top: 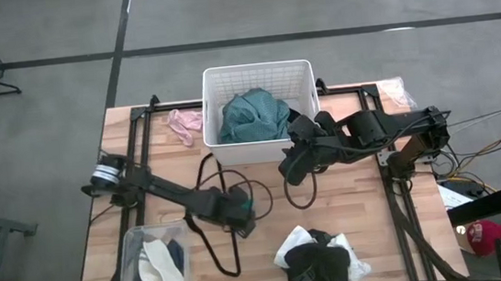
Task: Pick & Place Cloths
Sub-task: Put the blue sock into the left transparent bin
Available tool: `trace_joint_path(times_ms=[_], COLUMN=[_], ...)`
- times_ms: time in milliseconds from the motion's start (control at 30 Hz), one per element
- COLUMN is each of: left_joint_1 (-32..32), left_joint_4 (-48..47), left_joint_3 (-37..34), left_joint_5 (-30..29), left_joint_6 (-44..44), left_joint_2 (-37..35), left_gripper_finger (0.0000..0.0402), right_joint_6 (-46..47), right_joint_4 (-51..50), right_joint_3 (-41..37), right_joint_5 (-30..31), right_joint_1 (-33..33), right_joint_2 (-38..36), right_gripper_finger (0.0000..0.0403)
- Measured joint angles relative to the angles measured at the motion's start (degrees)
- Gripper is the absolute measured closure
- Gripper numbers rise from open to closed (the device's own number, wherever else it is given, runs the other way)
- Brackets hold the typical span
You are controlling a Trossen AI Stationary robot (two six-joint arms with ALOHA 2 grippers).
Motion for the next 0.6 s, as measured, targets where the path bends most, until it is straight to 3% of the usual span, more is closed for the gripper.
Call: trace_joint_path(times_ms=[333, 467, 600], left_joint_1=[1.4, 2.0, 2.4], left_joint_4=[4.1, 4.2, 4.7], left_joint_3=[0.0, 0.0, 0.1], left_joint_5=[4.9, 6.0, 6.0], left_joint_6=[6.0, 6.9, 8.2], left_joint_2=[3.6, 3.7, 3.3], left_gripper_finger=[0.0201, 0.0245, 0.0320], right_joint_6=[0.0, 0.7, 0.9], right_joint_4=[0.0, 0.0, 0.0], right_joint_3=[0.0, 0.0, 0.0], right_joint_5=[-0.3, -0.3, -0.3], right_joint_1=[0.0, 0.0, 0.0], right_joint_2=[0.0, 0.0, 0.0], right_gripper_finger=[0.0248, 0.0257, 0.0266])
